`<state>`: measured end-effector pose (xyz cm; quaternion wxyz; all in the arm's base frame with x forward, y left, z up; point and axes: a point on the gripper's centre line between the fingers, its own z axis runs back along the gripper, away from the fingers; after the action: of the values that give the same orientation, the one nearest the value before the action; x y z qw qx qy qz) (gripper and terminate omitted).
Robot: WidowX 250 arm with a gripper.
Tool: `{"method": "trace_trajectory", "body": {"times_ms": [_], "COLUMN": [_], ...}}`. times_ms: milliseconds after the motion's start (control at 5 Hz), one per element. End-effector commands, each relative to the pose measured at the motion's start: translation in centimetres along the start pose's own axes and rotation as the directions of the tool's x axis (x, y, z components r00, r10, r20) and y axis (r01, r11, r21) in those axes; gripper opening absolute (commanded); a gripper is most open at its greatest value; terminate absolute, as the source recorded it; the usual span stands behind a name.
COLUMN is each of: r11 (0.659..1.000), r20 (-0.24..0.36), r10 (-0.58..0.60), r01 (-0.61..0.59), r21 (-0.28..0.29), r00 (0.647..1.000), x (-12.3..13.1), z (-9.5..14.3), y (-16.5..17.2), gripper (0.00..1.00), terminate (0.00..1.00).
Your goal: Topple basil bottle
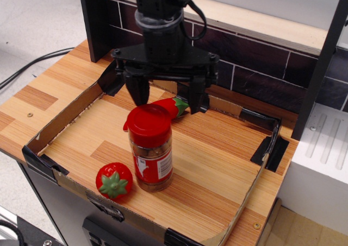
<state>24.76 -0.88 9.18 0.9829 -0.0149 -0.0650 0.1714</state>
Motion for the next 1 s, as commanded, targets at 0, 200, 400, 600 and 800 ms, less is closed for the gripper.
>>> {"method": "trace_trajectory", "body": {"times_ms": [0, 200, 400, 600, 800], "r11": [0.999, 0.998, 0.995, 0.994, 0.993], "r20": [0.077, 0.064, 0.039, -0.002, -0.013], "r10": [-0.048, -0.066, -0.101, -0.091, -0.067], "r01": [0.048, 0.066, 0.101, 0.091, 0.066], "r21": [0.003, -0.001, 0.0, -0.058, -0.098], "r00": [0.996, 0.996, 0.994, 0.996, 0.998], "x": [0.6, 0.6, -0.4, -1.8, -2.6], "z": [1.3, 1.5, 1.3, 1.0, 1.2], "y": [1.9, 2.7, 2.8, 1.8, 0.9], "gripper": [1.0, 1.0, 1.0, 1.0, 1.0], "terminate": [0.0, 0.0, 0.0, 0.0, 0.0]}}
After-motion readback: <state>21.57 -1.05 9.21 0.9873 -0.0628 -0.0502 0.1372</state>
